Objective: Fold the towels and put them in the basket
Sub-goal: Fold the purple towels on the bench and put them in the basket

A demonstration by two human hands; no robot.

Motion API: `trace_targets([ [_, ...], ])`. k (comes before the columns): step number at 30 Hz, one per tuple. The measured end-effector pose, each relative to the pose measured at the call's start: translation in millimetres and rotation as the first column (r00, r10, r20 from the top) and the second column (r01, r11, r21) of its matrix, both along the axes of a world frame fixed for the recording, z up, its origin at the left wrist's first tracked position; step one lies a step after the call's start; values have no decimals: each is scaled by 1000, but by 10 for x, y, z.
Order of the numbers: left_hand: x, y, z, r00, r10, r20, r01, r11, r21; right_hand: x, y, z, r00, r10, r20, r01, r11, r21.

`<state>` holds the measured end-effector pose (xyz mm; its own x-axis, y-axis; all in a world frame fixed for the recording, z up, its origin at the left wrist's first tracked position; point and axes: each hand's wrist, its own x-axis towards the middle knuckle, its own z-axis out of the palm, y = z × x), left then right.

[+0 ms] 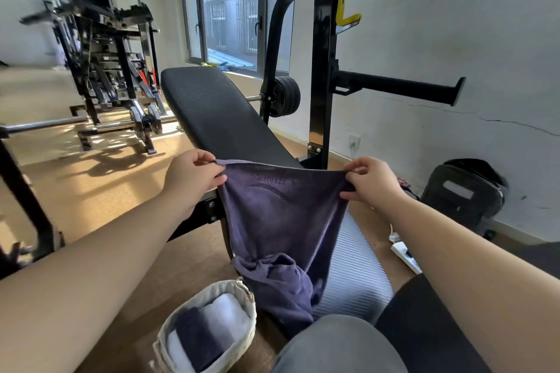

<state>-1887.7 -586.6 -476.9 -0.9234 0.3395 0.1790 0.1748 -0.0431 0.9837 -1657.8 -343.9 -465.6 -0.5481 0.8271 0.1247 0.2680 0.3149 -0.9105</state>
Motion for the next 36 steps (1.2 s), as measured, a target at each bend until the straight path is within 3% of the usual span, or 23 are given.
trace_targets([
  [4, -11, -105, 78, 987, -47, -156, 39, 998, -54, 6, -30, 124, 995, 43, -89, -31, 990, 137],
  [10, 30, -237, 255, 965, 17, -261, -31, 998, -49, 121, -53, 378, 1000, 24, 3, -24, 948, 316],
  [15, 122, -347, 395, 908, -42, -416, -44, 980, -196, 235, -158, 559, 999, 1, 39, -16, 919, 394],
  [21, 340, -410, 593, 891, -76, -448, 0, 986, -168, 304, -281, 764, 995, -51, 91, -2, 863, 506],
  [28, 398, -414, 812, 849, -49, -526, -31, 989, -143, 267, -334, 1050, 991, -85, 102, -11, 713, 701],
  [36, 296, -177, 1094, 899, -129, -418, 156, 987, 32, -14, -163, 1436, 999, -42, 5, 28, 742, 670],
])
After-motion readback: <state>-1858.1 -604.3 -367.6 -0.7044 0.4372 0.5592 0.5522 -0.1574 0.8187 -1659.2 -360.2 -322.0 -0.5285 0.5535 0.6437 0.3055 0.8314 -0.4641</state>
